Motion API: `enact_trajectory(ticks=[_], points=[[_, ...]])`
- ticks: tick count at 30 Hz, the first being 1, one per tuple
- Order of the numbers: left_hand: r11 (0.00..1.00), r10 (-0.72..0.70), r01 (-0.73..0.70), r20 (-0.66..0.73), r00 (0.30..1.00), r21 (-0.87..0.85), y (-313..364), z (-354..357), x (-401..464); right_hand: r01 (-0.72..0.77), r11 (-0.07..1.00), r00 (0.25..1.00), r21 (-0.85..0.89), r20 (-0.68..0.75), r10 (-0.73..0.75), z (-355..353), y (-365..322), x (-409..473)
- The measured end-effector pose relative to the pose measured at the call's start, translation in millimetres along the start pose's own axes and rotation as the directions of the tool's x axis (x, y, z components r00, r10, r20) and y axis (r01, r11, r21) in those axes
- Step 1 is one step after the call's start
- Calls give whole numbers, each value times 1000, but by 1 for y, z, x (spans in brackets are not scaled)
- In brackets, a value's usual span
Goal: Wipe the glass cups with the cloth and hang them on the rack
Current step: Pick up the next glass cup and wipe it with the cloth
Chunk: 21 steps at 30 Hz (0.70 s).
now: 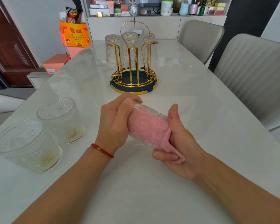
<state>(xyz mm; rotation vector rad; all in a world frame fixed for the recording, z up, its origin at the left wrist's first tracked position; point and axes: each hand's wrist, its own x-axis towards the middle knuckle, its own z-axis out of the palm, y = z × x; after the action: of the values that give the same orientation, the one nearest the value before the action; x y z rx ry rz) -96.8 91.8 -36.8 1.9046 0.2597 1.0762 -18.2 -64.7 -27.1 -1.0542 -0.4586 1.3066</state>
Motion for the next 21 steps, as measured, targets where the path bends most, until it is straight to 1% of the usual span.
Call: enact_trajectory(ticks=[1,2,3,4,5,6,7,8,9,10,11,12,13,14,15,16,17,19,20,21], points=[[998,50,-50,13,999,24,-2,0,0,-9,994,1000,107,15,8,0,-2,1],[995,90,-91,28,996,44,-4,-1,0,-7,989,1000,146,27,3,-1,-4,2],[992,111,-113,46,993,49,-6,0,0,7,991,999,135,34,-12,-3,-6,3],[994,104,-106,62,993,34,-7,0,-1,20,996,1000,89,14,-21,-5,-8,5],[998,57,-57,80,995,-3,-6,1,-2,29,999,999,-16,-38,-29,-7,-9,5],[998,-30,35,103,994,-47,-3,2,-2,40,981,993,-191,-106,-61,-7,-10,5],[983,-151,162,129,980,-86,0,2,-1,57,912,979,-407,-157,-132,-8,-10,5],[945,-286,306,157,945,-119,3,3,-1,94,791,962,-605,-149,-228,-6,-9,4],[889,-406,434,185,895,-144,6,2,0,163,648,941,-744,-80,-328,-6,-8,3],[830,-501,534,208,840,-159,7,1,1,249,517,911,-819,18,-411,-4,-8,2],[777,-575,611,223,787,-155,8,1,1,306,437,887,-846,87,-453,-4,-7,2],[737,-625,661,230,746,-143,8,1,1,318,412,888,-854,115,-446,-3,-7,2],[724,-645,678,224,730,-127,9,3,2,310,414,896,-856,118,-427,-3,-6,3],[736,-642,668,199,741,-112,10,5,2,294,432,904,-853,101,-416,-4,-5,4],[767,-616,634,162,771,-103,10,8,2,295,448,900,-844,88,-427,-4,-3,5],[804,-572,584,119,811,-110,11,10,1,284,492,904,-823,59,-423,-3,-2,4],[835,-529,535,78,845,-128,11,12,1,250,549,917,-798,13,-398,-4,0,3],[891,-435,434,21,900,-135,8,14,0,90,699,955,-709,-138,-263,-1,0,0],[925,-368,365,-2,930,-106,5,13,-1,28,778,966,-628,-184,-183,-1,0,-1],[954,-293,292,-18,956,-71,2,12,-2,-1,858,975,-514,-191,-113,-3,1,0]])
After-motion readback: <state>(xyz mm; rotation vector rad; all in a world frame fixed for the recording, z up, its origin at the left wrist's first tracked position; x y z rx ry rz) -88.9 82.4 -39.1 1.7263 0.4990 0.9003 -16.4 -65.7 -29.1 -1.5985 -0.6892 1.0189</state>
